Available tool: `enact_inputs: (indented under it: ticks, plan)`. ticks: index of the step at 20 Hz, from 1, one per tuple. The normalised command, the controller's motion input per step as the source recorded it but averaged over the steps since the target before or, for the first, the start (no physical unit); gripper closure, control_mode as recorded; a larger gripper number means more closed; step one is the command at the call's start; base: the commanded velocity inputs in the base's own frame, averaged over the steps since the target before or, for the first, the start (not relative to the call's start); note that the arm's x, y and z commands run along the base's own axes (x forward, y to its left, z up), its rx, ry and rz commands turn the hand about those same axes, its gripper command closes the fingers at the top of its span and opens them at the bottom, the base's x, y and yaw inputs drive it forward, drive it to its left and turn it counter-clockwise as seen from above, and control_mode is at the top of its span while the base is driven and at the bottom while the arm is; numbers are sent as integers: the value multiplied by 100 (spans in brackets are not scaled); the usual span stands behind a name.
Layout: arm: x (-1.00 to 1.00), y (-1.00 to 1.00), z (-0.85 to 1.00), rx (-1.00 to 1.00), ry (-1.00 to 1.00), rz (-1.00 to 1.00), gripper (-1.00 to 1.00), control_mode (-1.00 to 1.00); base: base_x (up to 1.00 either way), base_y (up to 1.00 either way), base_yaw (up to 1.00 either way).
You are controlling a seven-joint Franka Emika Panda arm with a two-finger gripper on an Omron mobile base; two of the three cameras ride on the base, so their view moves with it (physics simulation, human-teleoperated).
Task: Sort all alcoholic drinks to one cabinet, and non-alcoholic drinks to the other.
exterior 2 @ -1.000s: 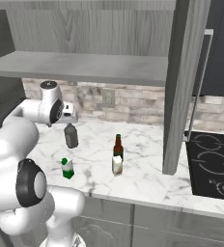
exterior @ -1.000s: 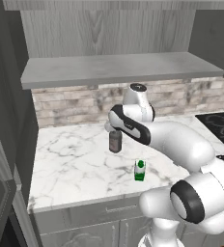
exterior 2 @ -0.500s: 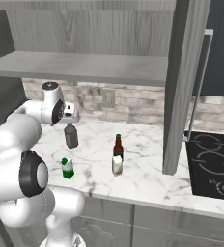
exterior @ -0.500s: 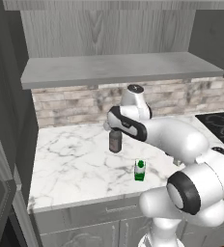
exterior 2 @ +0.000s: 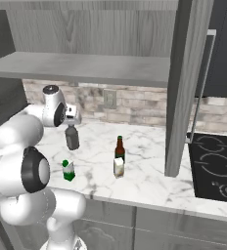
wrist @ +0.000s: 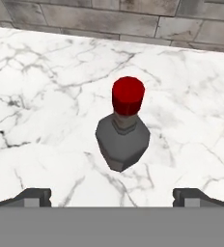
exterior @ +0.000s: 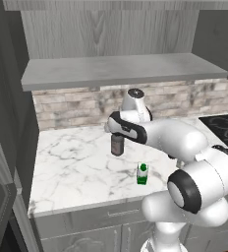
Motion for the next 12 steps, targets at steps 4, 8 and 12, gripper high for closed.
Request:
enact_inputs:
  ticks: [4, 8, 12]
  plan:
    - [14, 0, -7, 0, -3, -3, -100, -100, 0, 0, 0]
    - [14, 0, -8, 0, -3, -2, -100, -100, 0, 0, 0]
    - [10, 0, -7, 0, -3, -2, -100, -100, 0, 0, 0]
